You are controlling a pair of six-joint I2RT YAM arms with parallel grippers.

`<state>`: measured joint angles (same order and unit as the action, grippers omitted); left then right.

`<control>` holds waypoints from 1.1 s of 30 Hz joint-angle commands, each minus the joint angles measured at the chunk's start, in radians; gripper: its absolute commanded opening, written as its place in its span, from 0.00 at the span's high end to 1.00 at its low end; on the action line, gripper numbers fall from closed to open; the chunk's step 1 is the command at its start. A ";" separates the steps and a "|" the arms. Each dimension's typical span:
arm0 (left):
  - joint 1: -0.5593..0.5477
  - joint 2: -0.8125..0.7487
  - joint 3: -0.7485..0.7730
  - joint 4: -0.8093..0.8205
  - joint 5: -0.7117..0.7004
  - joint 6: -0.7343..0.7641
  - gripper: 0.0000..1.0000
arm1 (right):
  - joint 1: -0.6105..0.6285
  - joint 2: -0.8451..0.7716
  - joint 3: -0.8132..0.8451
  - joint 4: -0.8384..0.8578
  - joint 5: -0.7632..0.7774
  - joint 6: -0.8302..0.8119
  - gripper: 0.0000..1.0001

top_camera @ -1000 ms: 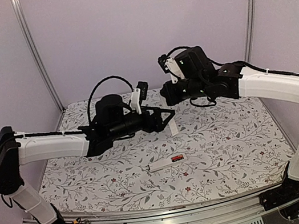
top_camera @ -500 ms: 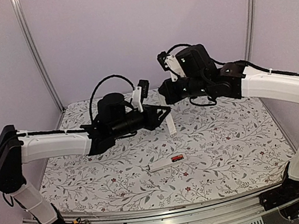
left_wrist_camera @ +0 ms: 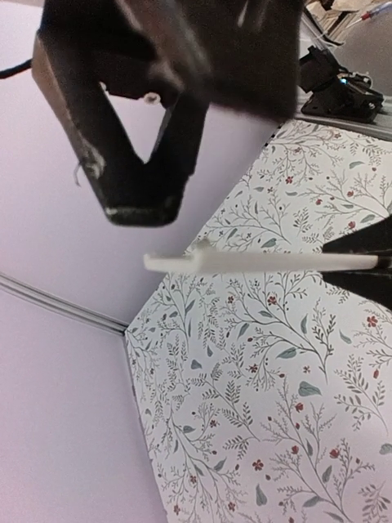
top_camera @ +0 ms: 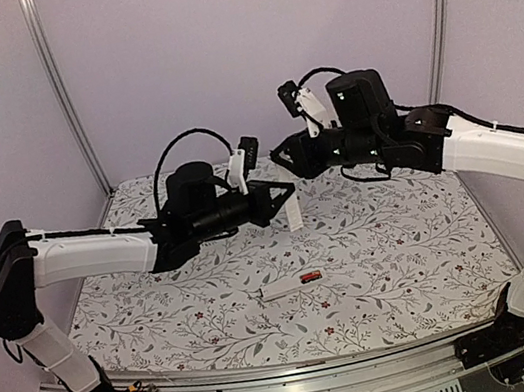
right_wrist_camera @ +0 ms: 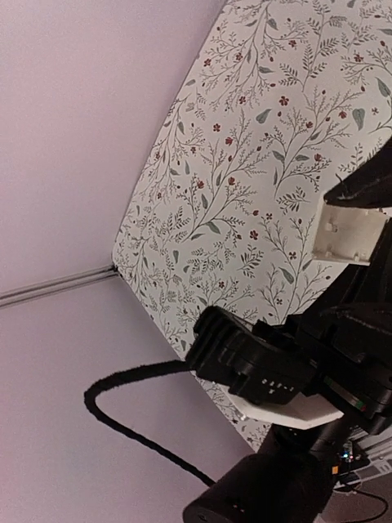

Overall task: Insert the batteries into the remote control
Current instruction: Pass from the right arm to the left, then pass from the left arm to the right

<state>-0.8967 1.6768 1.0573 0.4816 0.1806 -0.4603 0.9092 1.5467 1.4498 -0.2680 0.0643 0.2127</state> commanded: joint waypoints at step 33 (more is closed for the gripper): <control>-0.100 -0.293 -0.059 -0.061 0.318 0.383 1.00 | -0.041 -0.197 -0.123 0.069 -0.755 -0.402 0.85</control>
<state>-0.9859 1.3960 0.9756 0.4408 0.4892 -0.0956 0.8703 1.3392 1.3006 -0.1707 -0.6682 -0.1795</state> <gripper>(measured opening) 0.012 0.176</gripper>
